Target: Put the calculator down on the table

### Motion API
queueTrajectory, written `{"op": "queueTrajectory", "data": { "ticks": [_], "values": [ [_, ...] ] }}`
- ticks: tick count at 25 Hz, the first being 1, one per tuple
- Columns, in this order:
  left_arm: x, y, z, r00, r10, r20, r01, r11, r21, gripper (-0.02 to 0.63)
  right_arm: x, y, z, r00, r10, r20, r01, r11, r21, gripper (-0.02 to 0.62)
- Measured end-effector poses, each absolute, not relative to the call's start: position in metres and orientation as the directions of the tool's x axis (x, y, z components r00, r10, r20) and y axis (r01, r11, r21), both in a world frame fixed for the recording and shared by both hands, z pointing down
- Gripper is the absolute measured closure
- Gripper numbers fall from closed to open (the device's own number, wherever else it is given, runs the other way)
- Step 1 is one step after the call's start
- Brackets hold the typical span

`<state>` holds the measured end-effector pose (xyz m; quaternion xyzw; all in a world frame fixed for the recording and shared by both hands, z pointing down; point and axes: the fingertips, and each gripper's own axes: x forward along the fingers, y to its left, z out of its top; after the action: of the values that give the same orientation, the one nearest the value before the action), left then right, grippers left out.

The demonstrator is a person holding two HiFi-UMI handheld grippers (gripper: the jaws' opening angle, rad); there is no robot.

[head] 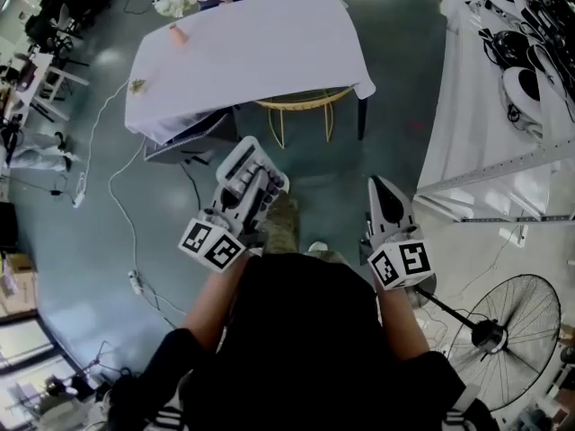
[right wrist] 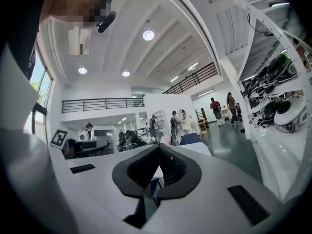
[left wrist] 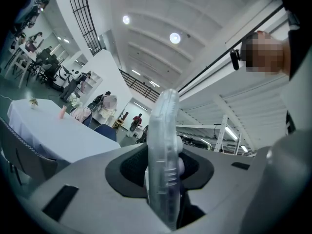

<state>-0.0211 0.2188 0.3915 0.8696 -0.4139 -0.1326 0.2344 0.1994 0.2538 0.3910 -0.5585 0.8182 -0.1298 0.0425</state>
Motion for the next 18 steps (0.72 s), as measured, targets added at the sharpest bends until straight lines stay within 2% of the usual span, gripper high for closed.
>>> {"op": "queueTrajectory", "data": {
  "ticks": [10, 18],
  "values": [
    [-0.014, 0.088, 0.432, 0.651, -0.759, 0.007, -0.625, -0.530, 0.573, 0.476, 0.212, 0.137, 0.409, -0.298, -0.944, 0.142, -0.932, 0.255, -0.257, 0.598],
    [-0.037, -0.042, 0.435, 0.670, -0.743, 0.000, -0.594, -0.536, 0.600, 0.476, 0.171, -0.005, 0.389, -0.348, -0.928, 0.133, -0.912, 0.303, -0.277, 0.598]
  ]
}}
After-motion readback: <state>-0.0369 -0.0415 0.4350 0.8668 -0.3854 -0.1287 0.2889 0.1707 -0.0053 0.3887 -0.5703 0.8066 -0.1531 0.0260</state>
